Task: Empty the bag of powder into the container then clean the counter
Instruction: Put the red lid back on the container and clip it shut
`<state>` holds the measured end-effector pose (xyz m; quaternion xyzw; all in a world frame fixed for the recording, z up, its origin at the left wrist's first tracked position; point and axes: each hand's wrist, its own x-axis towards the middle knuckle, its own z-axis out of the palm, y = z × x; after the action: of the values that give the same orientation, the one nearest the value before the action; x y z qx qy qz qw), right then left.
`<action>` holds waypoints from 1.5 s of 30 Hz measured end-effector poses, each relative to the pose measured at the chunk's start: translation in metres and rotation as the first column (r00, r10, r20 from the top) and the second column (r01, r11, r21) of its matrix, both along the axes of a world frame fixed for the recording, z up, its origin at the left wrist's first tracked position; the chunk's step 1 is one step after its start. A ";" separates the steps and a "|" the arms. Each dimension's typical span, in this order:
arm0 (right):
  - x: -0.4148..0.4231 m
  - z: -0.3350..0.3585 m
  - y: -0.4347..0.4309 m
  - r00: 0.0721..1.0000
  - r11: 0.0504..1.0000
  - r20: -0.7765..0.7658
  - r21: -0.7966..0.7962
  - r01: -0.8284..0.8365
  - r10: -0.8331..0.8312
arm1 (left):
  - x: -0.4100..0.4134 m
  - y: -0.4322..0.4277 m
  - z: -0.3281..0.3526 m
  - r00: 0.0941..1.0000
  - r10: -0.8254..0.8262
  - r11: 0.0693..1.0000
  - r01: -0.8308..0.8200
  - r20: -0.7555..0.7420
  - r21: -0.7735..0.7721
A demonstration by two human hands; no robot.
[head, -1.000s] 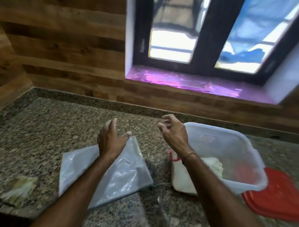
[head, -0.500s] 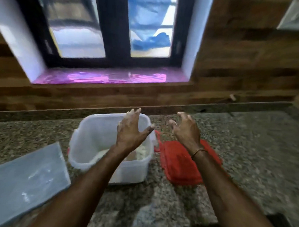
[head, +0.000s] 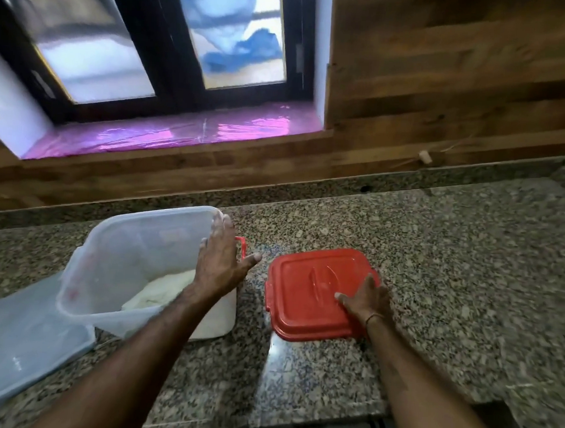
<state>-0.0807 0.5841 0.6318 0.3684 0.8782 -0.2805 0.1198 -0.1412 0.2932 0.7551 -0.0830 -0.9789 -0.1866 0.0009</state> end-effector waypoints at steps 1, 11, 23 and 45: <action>-0.001 -0.005 -0.002 1.000 1.000 -0.010 0.013 -0.005 0.005 | 0.000 0.001 0.000 1.000 0.006 1.000 -0.006 -0.003 -0.006; -0.021 -0.012 -0.041 0.999 0.997 -0.037 -0.070 -0.009 0.006 | 0.000 0.000 -0.003 0.999 0.037 0.995 -0.040 -0.030 -0.089; -0.020 -0.002 -0.021 0.885 0.744 -0.265 -0.656 0.126 -0.383 | -0.001 -0.003 -0.006 0.999 0.016 0.996 -0.019 -0.035 -0.088; -0.048 0.178 -0.093 0.707 0.532 -0.554 -0.795 -0.291 -0.440 | -0.007 -0.089 0.081 0.961 0.249 0.571 -0.243 0.117 0.784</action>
<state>-0.1286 0.4913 0.8096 0.1678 0.5857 -0.7894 -0.0750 -0.1484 0.2038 0.8364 0.0621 -0.7967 -0.5974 0.0664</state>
